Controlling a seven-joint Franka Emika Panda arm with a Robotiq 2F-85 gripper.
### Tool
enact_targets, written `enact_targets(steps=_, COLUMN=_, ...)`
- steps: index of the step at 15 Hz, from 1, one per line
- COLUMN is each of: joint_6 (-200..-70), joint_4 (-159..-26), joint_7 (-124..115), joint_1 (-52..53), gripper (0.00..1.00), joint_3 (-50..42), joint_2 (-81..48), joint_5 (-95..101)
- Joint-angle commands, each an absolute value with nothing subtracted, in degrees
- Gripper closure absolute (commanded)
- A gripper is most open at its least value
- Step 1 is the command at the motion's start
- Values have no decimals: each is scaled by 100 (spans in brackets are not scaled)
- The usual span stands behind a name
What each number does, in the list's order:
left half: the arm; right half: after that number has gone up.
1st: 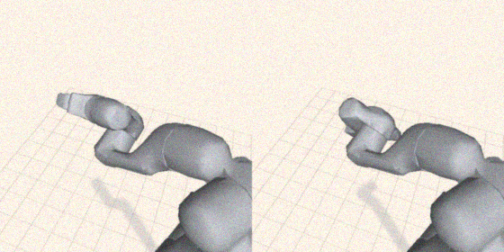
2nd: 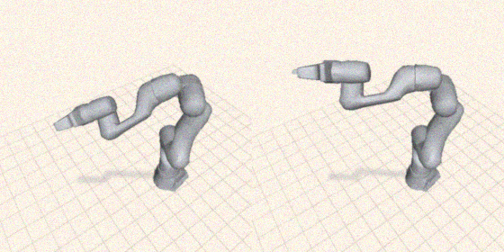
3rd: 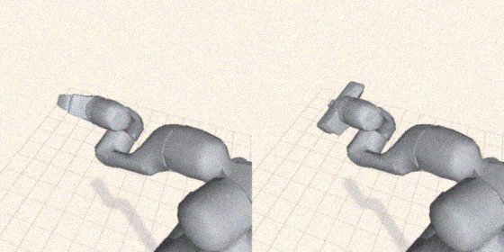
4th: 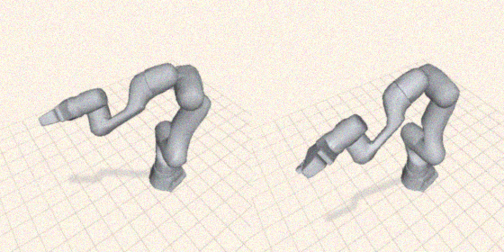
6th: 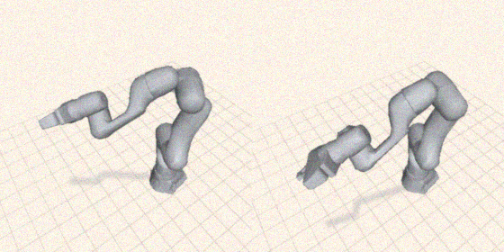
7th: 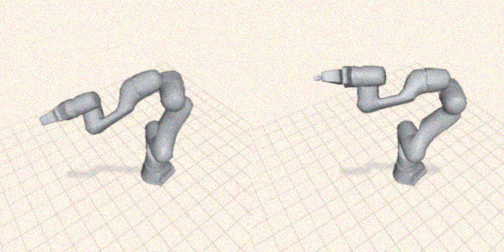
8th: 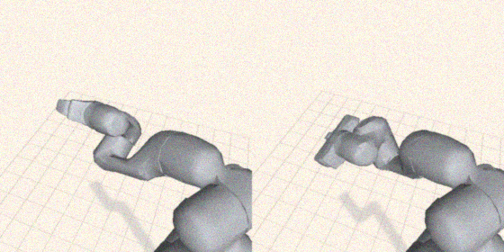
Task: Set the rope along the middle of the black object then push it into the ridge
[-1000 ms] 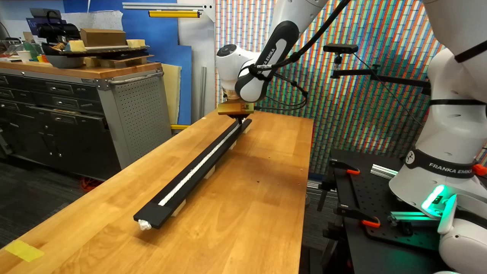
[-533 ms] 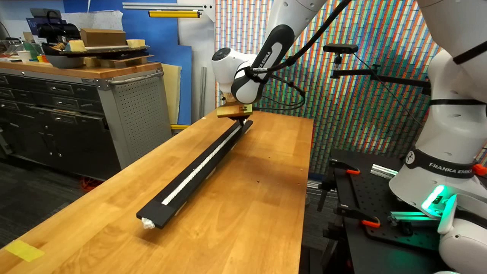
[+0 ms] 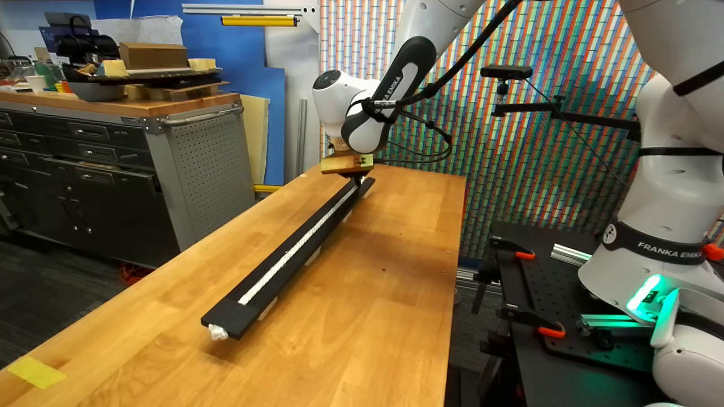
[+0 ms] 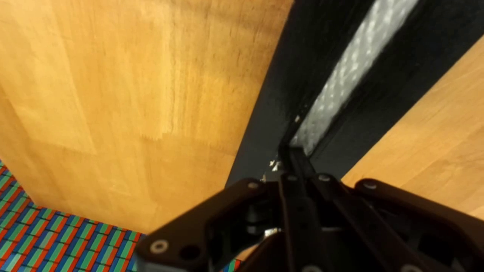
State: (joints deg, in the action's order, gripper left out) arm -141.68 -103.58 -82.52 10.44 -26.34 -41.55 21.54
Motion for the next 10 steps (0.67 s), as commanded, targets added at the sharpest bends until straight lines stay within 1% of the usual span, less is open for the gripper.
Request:
enact_targets(steps=1, joint_6=-14204, joint_4=-10165, joint_7=-8492, joint_1=949, gripper=100, joint_3=-2660, joint_2=-4362, joint_5=2334)
enact_targets(steps=10, joint_6=-14288, joint_4=-10089, joint_7=-9284, joint_1=978, gripper=100, joint_3=-2903, joint_2=-4396, joint_5=2672)
